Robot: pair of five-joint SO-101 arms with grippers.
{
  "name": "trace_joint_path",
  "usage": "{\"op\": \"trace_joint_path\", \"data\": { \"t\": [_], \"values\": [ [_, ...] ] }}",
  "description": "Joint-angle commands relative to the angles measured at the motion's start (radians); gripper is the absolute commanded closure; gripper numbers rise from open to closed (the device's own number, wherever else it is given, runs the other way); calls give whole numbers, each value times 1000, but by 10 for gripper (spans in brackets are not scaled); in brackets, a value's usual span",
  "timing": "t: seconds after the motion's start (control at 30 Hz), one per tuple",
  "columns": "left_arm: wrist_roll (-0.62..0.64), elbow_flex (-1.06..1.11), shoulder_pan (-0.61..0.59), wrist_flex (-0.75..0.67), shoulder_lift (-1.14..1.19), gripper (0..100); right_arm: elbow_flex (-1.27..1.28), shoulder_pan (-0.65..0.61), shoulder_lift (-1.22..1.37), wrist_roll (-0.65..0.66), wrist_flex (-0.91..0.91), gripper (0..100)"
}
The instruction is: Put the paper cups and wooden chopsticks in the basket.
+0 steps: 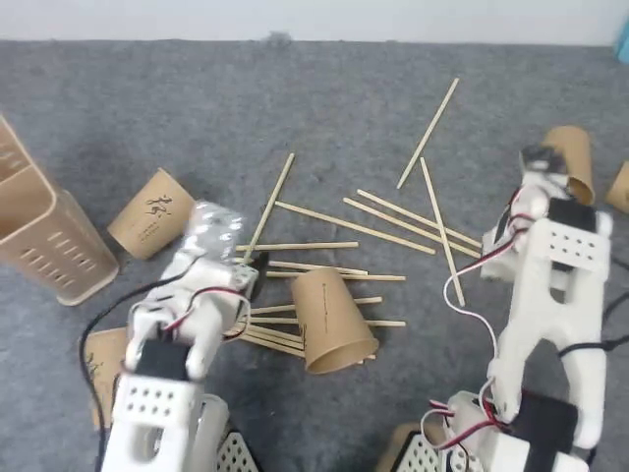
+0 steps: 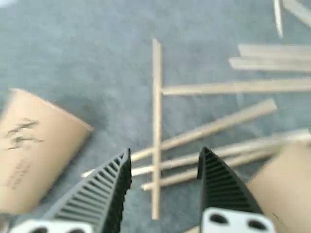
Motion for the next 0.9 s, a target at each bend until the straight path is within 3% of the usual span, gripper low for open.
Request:
{"op": "trace_joint_path", "data": {
  "t": [0.0,0.37,0.7,0.87],
  "values": [
    [117,25,-78,41,-226,787,-150,2,-35,-75,10,820],
    [143,12,-60,-34,-80,787,-661,-116,512,-249,47,818],
    [147,-165,-112,-190,399,783,-1405,-162,1092,-315,73,818],
    [147,-292,-115,-193,631,783,-1726,-203,1330,-308,107,818]
  ]
}}
